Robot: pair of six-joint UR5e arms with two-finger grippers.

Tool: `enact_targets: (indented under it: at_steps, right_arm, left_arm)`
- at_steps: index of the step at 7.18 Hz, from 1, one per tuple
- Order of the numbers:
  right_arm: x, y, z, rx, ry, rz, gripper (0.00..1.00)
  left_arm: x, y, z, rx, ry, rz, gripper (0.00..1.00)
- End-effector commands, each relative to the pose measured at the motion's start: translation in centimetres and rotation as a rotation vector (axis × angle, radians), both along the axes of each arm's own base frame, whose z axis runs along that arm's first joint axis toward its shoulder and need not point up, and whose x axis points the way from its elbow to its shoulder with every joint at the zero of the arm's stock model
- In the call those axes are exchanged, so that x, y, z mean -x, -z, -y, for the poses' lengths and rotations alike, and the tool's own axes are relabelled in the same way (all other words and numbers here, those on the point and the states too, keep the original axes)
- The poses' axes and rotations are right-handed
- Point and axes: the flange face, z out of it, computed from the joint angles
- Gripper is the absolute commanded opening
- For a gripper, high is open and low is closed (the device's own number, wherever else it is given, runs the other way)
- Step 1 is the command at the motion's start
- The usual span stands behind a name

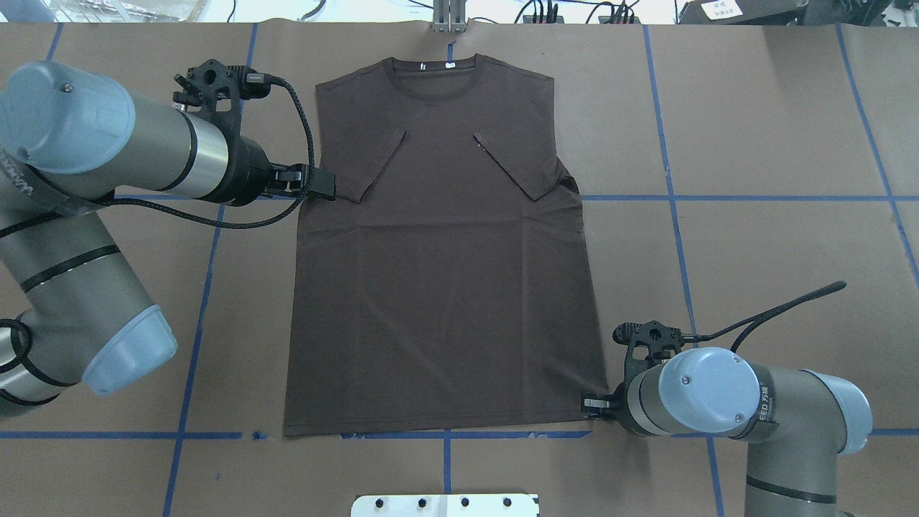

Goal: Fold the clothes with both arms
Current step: 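Move the left gripper to the hem corner nearest it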

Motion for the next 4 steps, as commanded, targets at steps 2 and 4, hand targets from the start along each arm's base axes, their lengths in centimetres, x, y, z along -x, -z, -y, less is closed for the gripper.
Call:
enact_targets:
  at_steps: [2, 4]
  right_arm:
    - [-0.04, 0.24, -0.08, 0.006, 0.006, 0.006, 0.04]
    - [-0.33, 0.82, -0.07, 0.003, 0.005, 0.018, 0.00]
  left_arm:
    - [0.01, -0.16, -0.02, -0.001, -0.002, 0.003, 1.00]
    - [-0.01, -0.31, 0.03, -0.002, -0.002, 0.006, 1.00]
